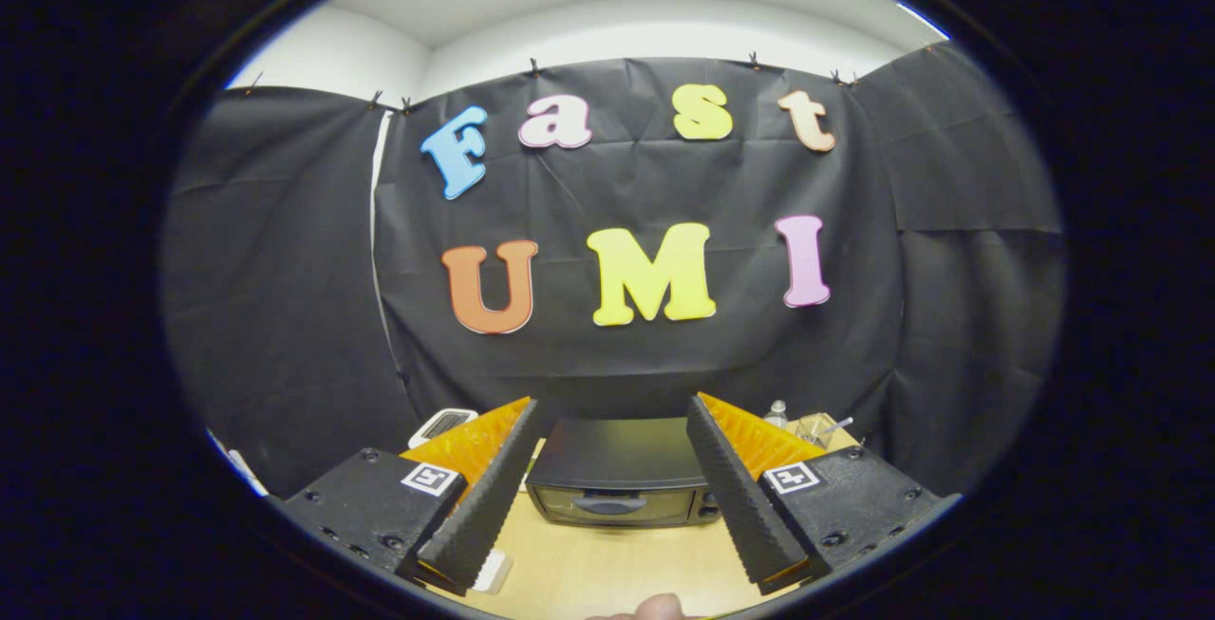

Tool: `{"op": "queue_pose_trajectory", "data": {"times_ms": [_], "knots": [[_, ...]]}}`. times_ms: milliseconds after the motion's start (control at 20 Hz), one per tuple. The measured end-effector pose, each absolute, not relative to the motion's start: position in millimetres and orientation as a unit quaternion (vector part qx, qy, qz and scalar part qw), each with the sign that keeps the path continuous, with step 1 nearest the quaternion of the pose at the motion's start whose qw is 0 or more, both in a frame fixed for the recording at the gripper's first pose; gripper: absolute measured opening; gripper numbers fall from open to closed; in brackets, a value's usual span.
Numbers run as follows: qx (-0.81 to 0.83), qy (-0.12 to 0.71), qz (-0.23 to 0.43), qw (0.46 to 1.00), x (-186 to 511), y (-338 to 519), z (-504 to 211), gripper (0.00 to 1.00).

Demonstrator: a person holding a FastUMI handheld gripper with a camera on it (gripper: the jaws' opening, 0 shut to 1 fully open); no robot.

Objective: Open the toaster oven, put the food inside, and close the toaster oven door.

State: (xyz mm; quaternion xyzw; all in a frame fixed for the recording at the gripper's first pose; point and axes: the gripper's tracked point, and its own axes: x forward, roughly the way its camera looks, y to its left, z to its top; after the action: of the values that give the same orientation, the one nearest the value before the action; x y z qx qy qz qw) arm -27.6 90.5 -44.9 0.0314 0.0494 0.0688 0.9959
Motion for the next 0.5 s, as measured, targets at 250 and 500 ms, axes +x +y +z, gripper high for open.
{"op": "queue_pose_trajectory", "data": {"times_ms": [250,500], "knots": [[0.034,0.023,0.055,0.998,-65.3,82.1,-41.4,1.0],[0.056,0.038,0.043,0.997,-79.1,76.5,-52.5,1.0]]}}
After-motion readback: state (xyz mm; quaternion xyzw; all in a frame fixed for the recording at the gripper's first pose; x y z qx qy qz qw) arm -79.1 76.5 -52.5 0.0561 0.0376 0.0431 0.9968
